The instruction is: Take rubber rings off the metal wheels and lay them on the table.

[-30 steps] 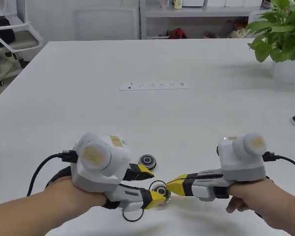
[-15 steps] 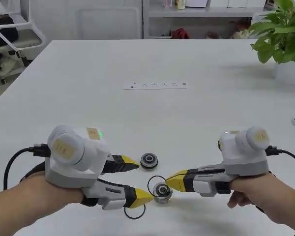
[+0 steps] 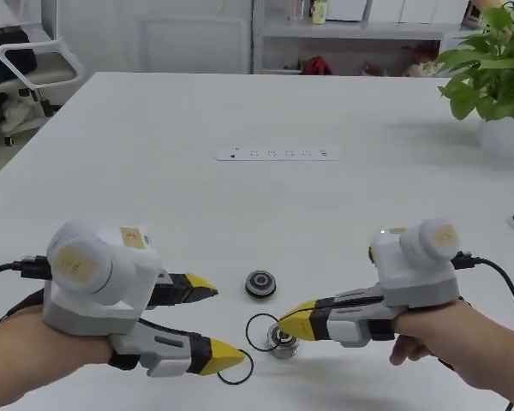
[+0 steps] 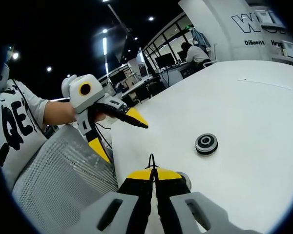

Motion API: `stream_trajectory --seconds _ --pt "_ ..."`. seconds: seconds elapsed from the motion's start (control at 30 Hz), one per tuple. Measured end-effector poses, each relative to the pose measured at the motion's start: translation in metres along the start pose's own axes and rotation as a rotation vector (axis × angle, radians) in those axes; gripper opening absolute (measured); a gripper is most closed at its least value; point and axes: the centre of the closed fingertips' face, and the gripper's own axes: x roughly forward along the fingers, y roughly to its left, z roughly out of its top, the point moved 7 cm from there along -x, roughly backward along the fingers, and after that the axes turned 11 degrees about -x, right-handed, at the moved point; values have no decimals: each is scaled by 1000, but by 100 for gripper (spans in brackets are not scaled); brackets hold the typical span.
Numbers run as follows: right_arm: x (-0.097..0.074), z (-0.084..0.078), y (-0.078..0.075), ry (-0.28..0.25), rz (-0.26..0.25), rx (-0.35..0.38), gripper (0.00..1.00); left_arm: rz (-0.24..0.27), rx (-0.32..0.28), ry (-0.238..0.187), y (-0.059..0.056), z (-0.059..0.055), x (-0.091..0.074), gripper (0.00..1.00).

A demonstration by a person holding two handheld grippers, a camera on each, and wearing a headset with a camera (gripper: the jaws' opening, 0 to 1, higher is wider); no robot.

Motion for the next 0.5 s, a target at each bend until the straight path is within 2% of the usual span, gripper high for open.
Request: stream_trajectory --seconds 0.5 --pt "17 1 12 54 58 -38 0 16 -17 -10 3 -7 -13 57"
